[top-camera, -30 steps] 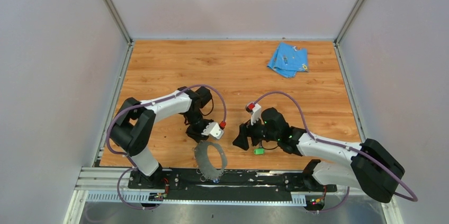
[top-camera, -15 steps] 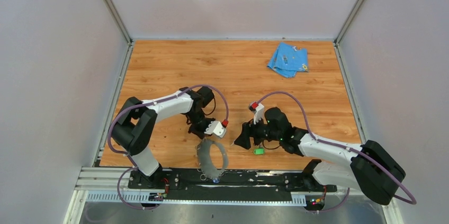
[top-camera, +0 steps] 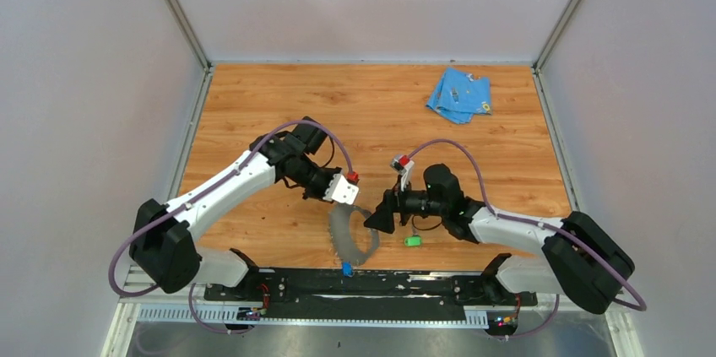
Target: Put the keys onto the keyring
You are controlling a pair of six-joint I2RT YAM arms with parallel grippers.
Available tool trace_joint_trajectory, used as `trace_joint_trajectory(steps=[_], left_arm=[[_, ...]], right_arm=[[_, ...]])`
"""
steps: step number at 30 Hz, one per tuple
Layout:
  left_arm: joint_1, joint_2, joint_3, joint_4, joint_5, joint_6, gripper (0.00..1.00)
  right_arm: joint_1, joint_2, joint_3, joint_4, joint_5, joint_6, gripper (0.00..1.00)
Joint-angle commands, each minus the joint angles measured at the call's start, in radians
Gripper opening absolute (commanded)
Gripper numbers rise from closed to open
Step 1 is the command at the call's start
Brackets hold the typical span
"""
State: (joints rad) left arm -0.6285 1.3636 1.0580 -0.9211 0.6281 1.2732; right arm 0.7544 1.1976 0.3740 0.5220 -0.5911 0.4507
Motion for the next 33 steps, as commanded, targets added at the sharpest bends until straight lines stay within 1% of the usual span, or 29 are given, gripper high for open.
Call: trace_joint_trajectory(steps=[1, 6, 9, 13, 17, 19, 22, 24, 27, 28, 31, 33], left_arm=[[-0.014, -0.045, 0.004, -0.004, 0.089, -0.027, 0.00], [-0.017, -0.085, -0.005, -0.004, 0.092, -0.047, 0.00], [-0.017, -0.100, -0.005, -0.004, 0.101, -0.049, 0.00], [-0.020, -0.111, 0.001, -0.004, 0.122, -0.055, 0.00], [-0.020, -0.116, 0.006, -0.004, 0.117, -0.069, 0.00], [-0.020, -0.115, 0.006, -0.004, 0.113, -0.080, 0.00], [-0.020, -0.113, 0.012, -0.004, 0.111, -0.095, 0.00], [-0.020, -0.114, 0.020, -0.004, 0.115, -0.107, 0.00], [-0.020, -0.115, 0.037, -0.004, 0.119, -0.129, 0.00], [-0.020, -0.118, 0.042, -0.004, 0.121, -0.135, 0.00], [-0.020, -0.127, 0.052, -0.004, 0.138, -0.161, 0.00], [-0.020, -0.134, 0.052, -0.004, 0.152, -0.178, 0.00]], right_arm=[[-0.016, 0.068, 0.036, 0.178, -0.100, 0.048, 0.84], [-0.016, 0.133, 0.061, 0.296, -0.153, 0.090, 0.83], [-0.015, 0.208, 0.075, 0.384, -0.168, 0.124, 0.82], [-0.014, 0.348, 0.108, 0.615, -0.246, 0.234, 0.79], [-0.014, 0.439, 0.123, 0.813, -0.267, 0.331, 0.69], [-0.014, 0.452, 0.125, 0.857, -0.271, 0.349, 0.62], [-0.010, 0.444, 0.131, 0.848, -0.277, 0.340, 0.48], [-0.008, 0.437, 0.132, 0.825, -0.281, 0.328, 0.35], [-0.004, 0.424, 0.143, 0.775, -0.296, 0.310, 0.11], [-0.004, 0.415, 0.147, 0.746, -0.294, 0.295, 0.06], [0.006, 0.379, 0.156, 0.672, -0.272, 0.254, 0.01], [0.016, 0.352, 0.155, 0.643, -0.245, 0.234, 0.00]])
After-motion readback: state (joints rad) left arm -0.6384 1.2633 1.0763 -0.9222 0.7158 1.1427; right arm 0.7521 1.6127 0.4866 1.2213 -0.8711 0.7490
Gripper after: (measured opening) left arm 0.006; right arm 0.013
